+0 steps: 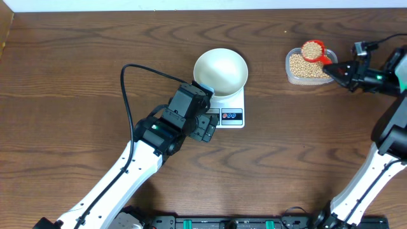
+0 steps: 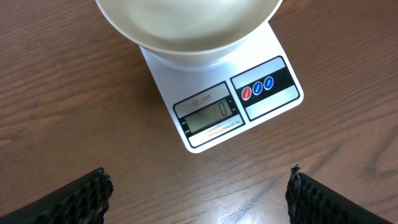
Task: Scoop item into bowl and weigh 50g on scale
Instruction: 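Carry the filled red scoop with the right gripper over the bowl, then tip the red scoop to pour soybeans into the bowl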
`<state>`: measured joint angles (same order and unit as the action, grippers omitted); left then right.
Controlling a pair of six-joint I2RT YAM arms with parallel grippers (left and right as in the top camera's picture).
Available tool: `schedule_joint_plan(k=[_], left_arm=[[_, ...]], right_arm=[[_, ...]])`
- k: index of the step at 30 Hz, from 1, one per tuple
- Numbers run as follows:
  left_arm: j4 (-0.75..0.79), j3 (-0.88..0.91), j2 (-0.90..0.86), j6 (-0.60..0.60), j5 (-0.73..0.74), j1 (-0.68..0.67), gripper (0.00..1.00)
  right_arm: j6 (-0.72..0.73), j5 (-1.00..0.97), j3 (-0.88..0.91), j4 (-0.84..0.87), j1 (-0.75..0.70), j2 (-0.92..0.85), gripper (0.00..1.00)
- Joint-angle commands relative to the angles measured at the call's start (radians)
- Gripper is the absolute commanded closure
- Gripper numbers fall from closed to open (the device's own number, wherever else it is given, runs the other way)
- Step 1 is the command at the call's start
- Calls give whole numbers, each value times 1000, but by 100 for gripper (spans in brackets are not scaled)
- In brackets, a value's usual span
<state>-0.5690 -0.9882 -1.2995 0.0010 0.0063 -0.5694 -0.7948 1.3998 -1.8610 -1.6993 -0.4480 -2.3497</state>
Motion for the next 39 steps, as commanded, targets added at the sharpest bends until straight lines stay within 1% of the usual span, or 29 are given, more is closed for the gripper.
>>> schedule_joint_plan(k=[1,7,13,20,26,29,34,36,39], left_arm=[[1,2,8,13,9,3,8],[1,2,8,14,9,3,8],[1,2,8,14,9,3,8],[1,2,8,14,9,3,8],[1,2,8,14,9,3,8],[1,2,8,14,9,3,8],[1,2,8,14,9,3,8],[1,2,8,14,9,3,8],[1,2,8,14,9,3,8]], right_arm=[[-31,45,-19,-3,59,-7,99],[12,19,-88,-3,158,-6,99],[94,-47,-227,-3,277,-6,99],[192,-187,-323,10,396,-6,99],[348,-346,-330,116,492,-6,99],[455,-455,-330,195,544,-6,99],[584,-630,-330,298,622,-6,99],[617,-694,-330,328,652,-6,99],[626,-753,-331,355,689,-6,99]])
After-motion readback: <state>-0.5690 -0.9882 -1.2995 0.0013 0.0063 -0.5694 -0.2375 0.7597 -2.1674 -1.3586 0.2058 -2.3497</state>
